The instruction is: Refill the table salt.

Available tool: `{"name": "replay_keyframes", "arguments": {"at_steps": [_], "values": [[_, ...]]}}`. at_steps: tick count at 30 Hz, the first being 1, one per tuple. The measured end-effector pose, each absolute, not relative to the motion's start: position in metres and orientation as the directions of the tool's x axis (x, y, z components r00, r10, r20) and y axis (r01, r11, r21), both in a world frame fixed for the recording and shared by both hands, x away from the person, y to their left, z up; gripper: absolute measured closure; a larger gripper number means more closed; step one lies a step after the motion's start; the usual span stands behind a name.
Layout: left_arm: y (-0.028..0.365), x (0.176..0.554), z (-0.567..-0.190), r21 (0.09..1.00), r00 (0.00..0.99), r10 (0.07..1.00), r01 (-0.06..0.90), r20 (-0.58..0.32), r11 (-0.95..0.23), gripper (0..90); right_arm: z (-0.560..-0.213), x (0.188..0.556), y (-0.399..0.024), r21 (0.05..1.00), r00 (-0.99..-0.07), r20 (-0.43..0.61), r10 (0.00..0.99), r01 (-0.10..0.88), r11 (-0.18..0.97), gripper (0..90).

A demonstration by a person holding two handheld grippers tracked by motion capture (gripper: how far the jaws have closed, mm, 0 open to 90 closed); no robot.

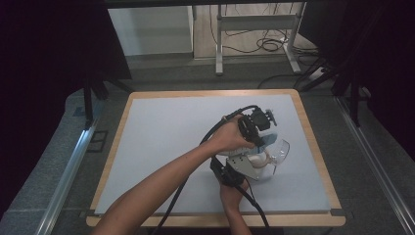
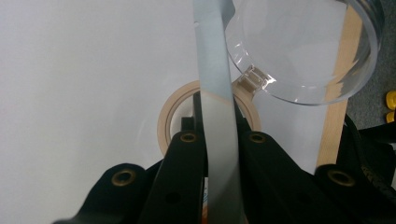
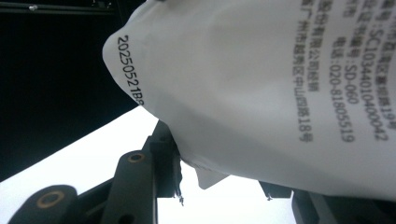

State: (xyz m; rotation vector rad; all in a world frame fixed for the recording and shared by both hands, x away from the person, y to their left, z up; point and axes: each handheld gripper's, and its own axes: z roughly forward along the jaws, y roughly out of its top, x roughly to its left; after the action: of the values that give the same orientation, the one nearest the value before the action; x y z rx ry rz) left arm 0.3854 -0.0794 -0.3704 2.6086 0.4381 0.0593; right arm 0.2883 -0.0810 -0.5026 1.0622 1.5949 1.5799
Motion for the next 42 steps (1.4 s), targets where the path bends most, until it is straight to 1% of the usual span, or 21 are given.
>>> {"name": "replay_keyframes", "arguments": {"at_steps": [13, 30, 37, 42], "values": [[-0.074, 0.385, -0.372, 0.504, 0.948, 0.315, 0.298, -0.054, -0.811, 90.0, -0.512, 0.286, -0.084, 0.992, -0.467, 0.087, 0.880, 0.122, -0.033, 55.8], [-0.059, 0.382, -0.366, 0.556, 0.943, 0.325, 0.309, -0.072, -0.772, 90.0, -0.522, 0.280, -0.090, 0.989, -0.470, 0.086, 0.879, 0.148, -0.018, 51.8], [-0.050, 0.382, -0.367, 0.579, 0.941, 0.324, 0.316, -0.094, -0.751, 90.0, -0.524, 0.277, -0.092, 0.985, -0.480, 0.080, 0.874, 0.172, 0.004, 49.1], [-0.042, 0.380, -0.366, 0.602, 0.941, 0.322, 0.316, -0.102, -0.733, 90.0, -0.526, 0.275, -0.097, 0.983, -0.479, 0.071, 0.875, 0.185, 0.022, 44.7]]}}
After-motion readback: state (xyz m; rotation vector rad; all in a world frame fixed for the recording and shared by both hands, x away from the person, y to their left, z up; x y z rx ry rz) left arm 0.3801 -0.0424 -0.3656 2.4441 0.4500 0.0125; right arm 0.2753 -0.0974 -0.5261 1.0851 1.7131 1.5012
